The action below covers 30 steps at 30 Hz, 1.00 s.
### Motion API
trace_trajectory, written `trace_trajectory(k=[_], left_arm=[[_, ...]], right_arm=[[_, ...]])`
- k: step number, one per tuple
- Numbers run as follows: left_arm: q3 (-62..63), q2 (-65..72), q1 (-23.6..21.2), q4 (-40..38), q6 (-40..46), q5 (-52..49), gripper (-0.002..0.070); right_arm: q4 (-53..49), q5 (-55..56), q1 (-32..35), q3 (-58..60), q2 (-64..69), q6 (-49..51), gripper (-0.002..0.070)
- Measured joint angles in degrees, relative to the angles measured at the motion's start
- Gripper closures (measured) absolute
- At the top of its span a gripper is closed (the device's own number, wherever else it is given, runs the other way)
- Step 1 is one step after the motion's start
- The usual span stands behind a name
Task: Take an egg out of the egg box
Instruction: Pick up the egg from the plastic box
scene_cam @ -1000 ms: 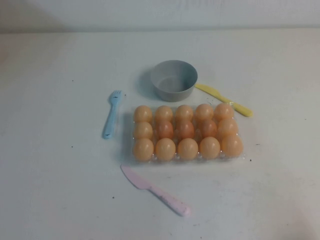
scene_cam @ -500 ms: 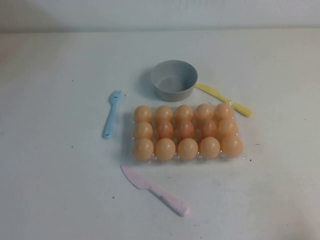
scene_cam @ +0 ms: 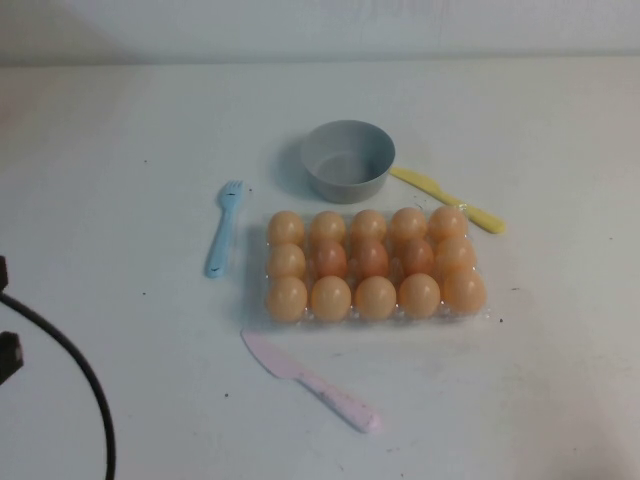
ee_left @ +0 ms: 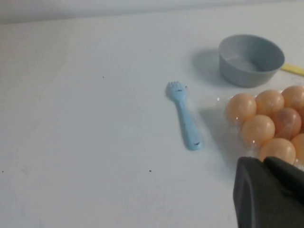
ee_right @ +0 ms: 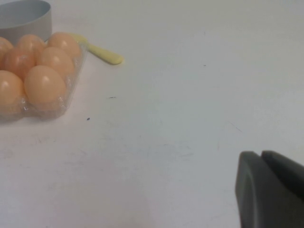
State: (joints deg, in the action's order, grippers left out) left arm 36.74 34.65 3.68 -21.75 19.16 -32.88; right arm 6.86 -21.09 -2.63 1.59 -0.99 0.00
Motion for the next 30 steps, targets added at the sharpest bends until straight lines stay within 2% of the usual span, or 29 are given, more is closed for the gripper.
trace_trajectory(k=[4,8,17,21,24,30], left_arm=[[1.97,6.6,2.0,0.47,4.02,0.76,0.0681],[4.54,12.65,6.86,4.57,4.44,1.22,0.0681],[14.45,27.82,17.73,17.85,-4.26,0.35,0.068],[17.5,34.45,20.98,20.21,-5.11,0.2,0.0643],[18.63,38.82,23.2,21.75,-5.49,0.05,0.0535],[19.17,45.07,26.73,22.32,-7.64,0.91,0.0116]], right_arm=[[0.0,0.0,0.0,0.0,0.0,0.0,0.0696],[0.0,0.0,0.0,0.0,0.0,0.0,0.0696],[0.0,0.0,0.0,0.0,0.0,0.0,0.0696],[0.0,0.0,0.0,0.0,0.0,0.0,0.0696],[0.0,0.0,0.0,0.0,0.0,0.0,0.0696],[0.0,0.0,0.0,0.0,0.0,0.0,0.0696]])
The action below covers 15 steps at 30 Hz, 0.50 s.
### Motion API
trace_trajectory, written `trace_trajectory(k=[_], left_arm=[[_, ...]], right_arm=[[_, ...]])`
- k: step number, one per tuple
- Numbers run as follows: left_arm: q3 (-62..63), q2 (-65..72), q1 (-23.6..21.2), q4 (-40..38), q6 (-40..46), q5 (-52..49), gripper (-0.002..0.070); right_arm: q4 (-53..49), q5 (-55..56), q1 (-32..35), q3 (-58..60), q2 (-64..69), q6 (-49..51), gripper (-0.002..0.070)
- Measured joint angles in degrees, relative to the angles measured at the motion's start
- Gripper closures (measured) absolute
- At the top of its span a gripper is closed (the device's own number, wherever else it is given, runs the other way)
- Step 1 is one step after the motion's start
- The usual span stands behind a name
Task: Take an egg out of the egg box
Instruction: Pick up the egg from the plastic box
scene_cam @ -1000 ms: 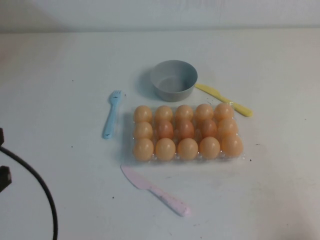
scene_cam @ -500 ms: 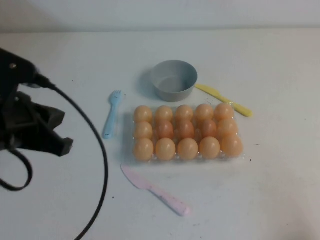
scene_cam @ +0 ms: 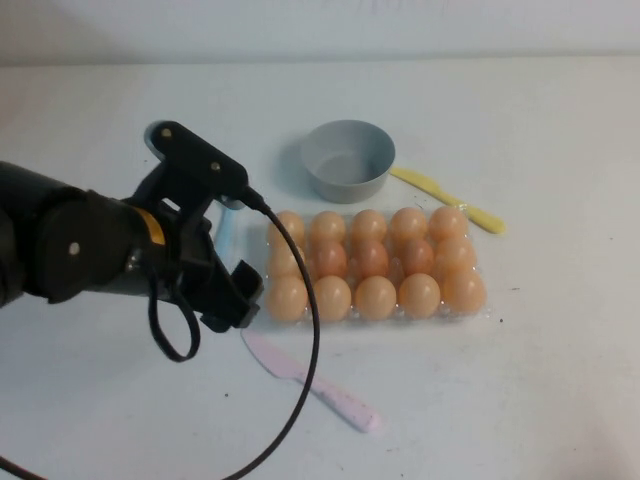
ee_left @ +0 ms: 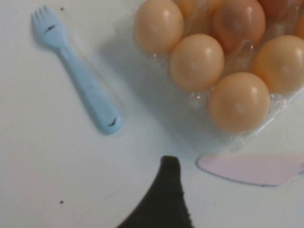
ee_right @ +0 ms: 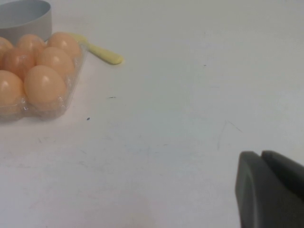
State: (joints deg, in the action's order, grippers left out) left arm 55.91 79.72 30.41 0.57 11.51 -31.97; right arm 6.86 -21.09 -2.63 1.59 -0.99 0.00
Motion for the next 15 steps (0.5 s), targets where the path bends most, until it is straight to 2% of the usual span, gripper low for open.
trace_trajectory(k=[2,4,15], left_arm=[[0.0,1.28,1.08,0.22,-0.92,0.89,0.0051],[0.13,2.25,2.03,0.24,-1.6,2.11,0.0024],[1.62,10.54,2.96,0.24,-4.92,5.43,0.0027]], right_arm=[[0.0,0.0,0.0,0.0,0.0,0.0,0.0696],[0.0,0.0,0.0,0.0,0.0,0.0,0.0696],[0.0,0.0,0.0,0.0,0.0,0.0,0.0696]])
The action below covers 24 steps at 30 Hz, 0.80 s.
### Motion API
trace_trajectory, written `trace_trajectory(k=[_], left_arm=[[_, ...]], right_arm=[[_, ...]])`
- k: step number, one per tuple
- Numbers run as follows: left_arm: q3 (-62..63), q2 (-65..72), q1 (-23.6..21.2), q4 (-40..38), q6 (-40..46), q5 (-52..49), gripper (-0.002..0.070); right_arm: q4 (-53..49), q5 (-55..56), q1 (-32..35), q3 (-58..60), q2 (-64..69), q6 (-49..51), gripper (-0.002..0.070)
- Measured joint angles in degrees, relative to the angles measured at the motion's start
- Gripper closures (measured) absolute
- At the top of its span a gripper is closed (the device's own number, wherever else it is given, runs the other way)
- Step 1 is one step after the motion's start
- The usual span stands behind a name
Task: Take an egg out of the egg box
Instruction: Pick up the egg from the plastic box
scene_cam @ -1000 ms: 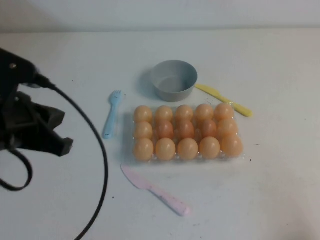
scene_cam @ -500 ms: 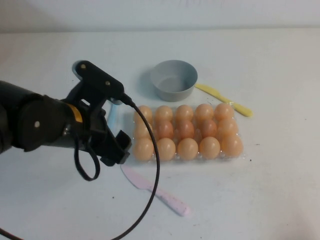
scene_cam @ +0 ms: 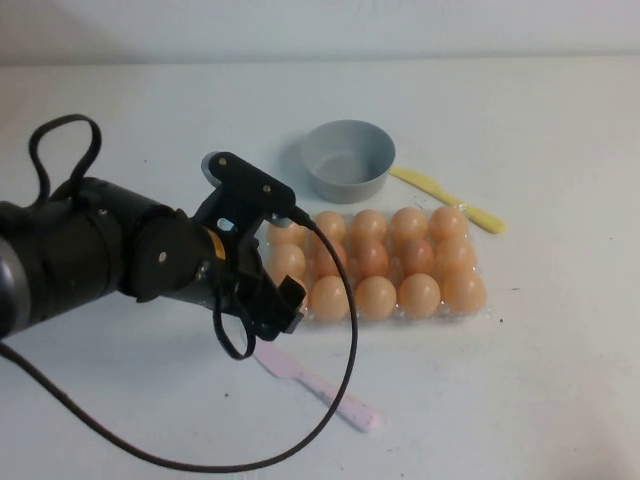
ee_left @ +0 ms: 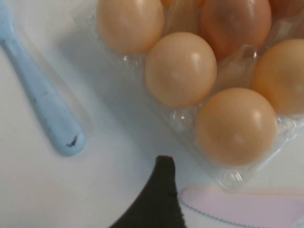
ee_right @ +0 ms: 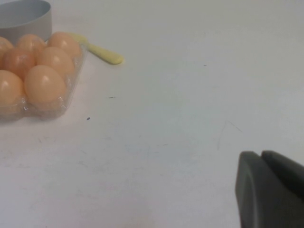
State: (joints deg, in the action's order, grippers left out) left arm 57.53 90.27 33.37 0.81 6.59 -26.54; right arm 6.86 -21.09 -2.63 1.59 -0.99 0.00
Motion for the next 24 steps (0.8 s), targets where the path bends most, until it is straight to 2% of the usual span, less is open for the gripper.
trace_trajectory(k=[9,20,24], left_arm=[[5.23,7.01,0.0,0.0,-0.44,2.38,0.0032],[5.57,10.56,0.0,0.21,-1.82,2.4,0.0032],[5.57,10.56,0.0,0.21,-1.9,2.4,0.0071]], right_arm=[[0.0,0.0,0.0,0.0,0.0,0.0,0.0696],[0.0,0.0,0.0,0.0,0.0,0.0,0.0696],[0.0,0.0,0.0,0.0,0.0,0.0,0.0696]])
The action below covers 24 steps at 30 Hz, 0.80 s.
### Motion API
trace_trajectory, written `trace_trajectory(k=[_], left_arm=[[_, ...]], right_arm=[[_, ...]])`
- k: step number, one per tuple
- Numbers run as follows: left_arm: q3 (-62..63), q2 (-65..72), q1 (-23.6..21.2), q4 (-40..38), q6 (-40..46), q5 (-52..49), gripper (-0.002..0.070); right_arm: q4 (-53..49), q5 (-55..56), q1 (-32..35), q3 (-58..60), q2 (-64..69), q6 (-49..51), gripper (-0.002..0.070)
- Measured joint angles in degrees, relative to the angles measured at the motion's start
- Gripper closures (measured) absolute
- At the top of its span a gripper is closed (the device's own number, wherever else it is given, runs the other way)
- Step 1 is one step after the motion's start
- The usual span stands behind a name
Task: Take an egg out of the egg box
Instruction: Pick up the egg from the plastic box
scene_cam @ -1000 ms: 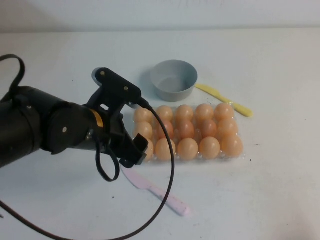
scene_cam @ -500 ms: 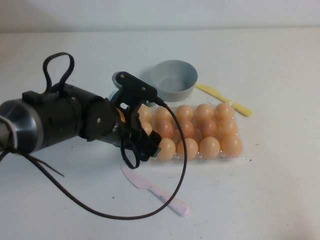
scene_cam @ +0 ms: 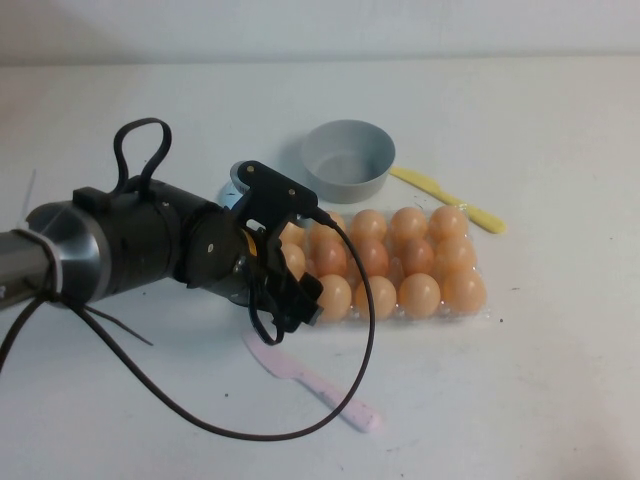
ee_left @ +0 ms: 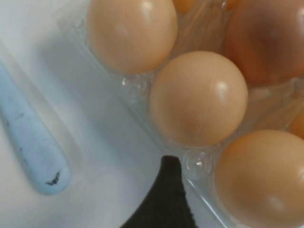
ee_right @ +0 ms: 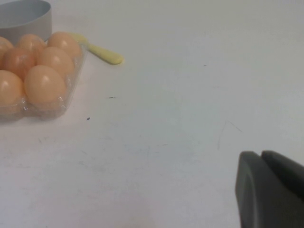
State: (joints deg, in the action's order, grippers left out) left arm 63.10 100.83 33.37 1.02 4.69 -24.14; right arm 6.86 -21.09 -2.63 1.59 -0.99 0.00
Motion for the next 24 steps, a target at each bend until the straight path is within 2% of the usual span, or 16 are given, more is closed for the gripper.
trace_trajectory(k=[9,16,24], left_arm=[[0.04,0.12,0.0,0.0,0.0,0.0,0.0232],[0.04,0.12,0.0,0.11,0.0,0.0,0.0284],[0.04,-1.48,0.0,2.05,0.0,0.0,0.0303]], right_arm=[[0.0,0.0,0.0,0.0,0.0,0.0,0.0696],[0.0,0.0,0.0,0.0,0.0,0.0,0.0696],[0.0,0.0,0.0,0.0,0.0,0.0,0.0696]])
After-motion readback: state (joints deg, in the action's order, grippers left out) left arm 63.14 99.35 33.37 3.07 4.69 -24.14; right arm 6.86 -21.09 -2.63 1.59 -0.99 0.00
